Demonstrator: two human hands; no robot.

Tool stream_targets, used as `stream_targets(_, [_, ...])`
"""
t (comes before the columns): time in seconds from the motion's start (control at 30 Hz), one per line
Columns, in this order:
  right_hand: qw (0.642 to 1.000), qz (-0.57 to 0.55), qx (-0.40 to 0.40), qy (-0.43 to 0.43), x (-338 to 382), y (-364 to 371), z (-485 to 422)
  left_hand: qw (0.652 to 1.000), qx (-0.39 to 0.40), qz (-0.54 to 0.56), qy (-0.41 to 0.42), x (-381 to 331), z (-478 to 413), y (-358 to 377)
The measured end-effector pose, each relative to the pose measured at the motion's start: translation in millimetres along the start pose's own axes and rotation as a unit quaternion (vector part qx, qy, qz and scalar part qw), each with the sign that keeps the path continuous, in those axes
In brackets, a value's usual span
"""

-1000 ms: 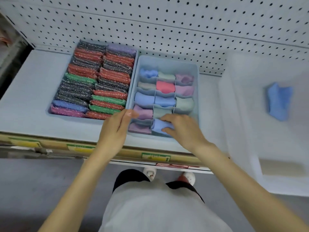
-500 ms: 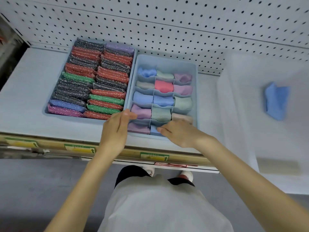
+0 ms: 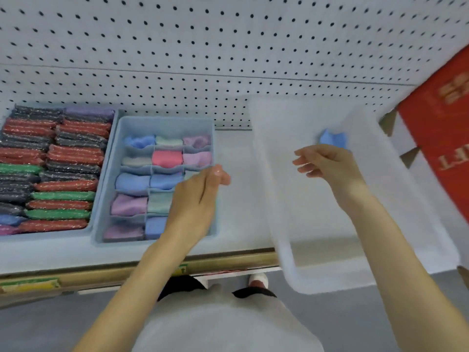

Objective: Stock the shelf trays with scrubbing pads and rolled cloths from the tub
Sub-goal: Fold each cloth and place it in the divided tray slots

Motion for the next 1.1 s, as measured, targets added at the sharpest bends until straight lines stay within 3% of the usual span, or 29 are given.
stream_targets(0.07, [0.998, -0.002, -0.056, 0.032, -27.5, -50.7, -6.4, 0.999, 0.036, 0.030, -0.003, -15.7, 0.0, 46.1])
stream_targets(0.17, [0.994, 0.017, -0.074, 0.084, -75.4, -95.9, -23.9, 0.998, 0.064, 0.006, -0.008, -34.5, -4.3, 101.5])
stream_targets(0.27, [0.985, 0.122, -0.082, 0.093, -113.9, -117.2, -57.3, 0.997, 0.050, -0.052, 0.010, -45.6, -9.5, 126.0])
stream_targets(0.33, [0.962, 0.255, -0.076, 0.052, -124.2, -117.9, -82.9, 0.999, 0.020, -0.044, -0.003, -39.6, -11.5, 128.3])
stream_targets(0.43, [0.936, 0.350, -0.002, 0.035, -139.5, -90.8, -107.5, 0.999, -0.018, -0.041, -0.029, -30.3, -9.9, 128.7])
stream_targets(0.53, [0.861, 0.507, 0.041, 0.001, -148.5, -67.6, -113.6, 0.996, -0.041, -0.076, -0.010, -35.2, -8.0, 129.9])
stream_targets(0.6, [0.845, 0.531, 0.035, -0.050, -143.3, -60.4, -111.2, 0.994, -0.044, -0.104, 0.002, -38.1, -8.9, 131.0])
stream_targets(0.63, [0.858, 0.506, 0.046, -0.076, -141.4, -56.2, -109.3, 0.991, -0.045, -0.126, 0.006, -40.5, -9.5, 132.0])
stream_targets(0.7, [0.922, 0.368, 0.080, -0.088, -136.5, -51.1, -100.9, 0.986, -0.061, -0.155, 0.002, -50.1, -9.3, 134.8])
stream_targets(0.77, [0.986, 0.123, 0.113, -0.002, -127.6, -51.2, -84.5, 0.984, -0.108, -0.141, -0.023, -61.7, -9.4, 136.3])
stream_targets(0.8, [0.990, -0.004, 0.133, 0.039, -118.3, -51.2, -72.4, 0.985, -0.125, -0.111, -0.051, -67.5, -10.0, 138.1])
stream_targets(0.87, [0.964, -0.167, 0.194, 0.069, -92.0, -53.8, -47.0, 0.983, -0.117, 0.010, -0.140, -71.3, -12.7, 146.1])
stream_targets(0.97, [0.911, -0.291, 0.291, 0.042, -51.9, -63.0, -15.6, 0.932, 0.009, 0.257, -0.257, -79.7, -16.0, 174.3])
stream_targets(1.03, [0.896, -0.311, 0.316, 0.024, -35.7, -72.5, -6.3, 0.917, 0.081, 0.302, -0.248, -93.0, -14.2, 185.7])
stream_targets(1.1, [0.897, -0.302, 0.321, 0.010, -27.4, -82.5, -3.8, 0.912, 0.086, 0.330, -0.229, -100.8, -13.8, 186.5])
Point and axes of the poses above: each hand's wrist, its own z-axis away from the middle knuckle, its own y-axis out of the palm, x = y × z, the point moved 7 cm from there along -z, towards the middle knuckle, and after that the axes turned 5 degrees about -y, right-handed, at the moved point
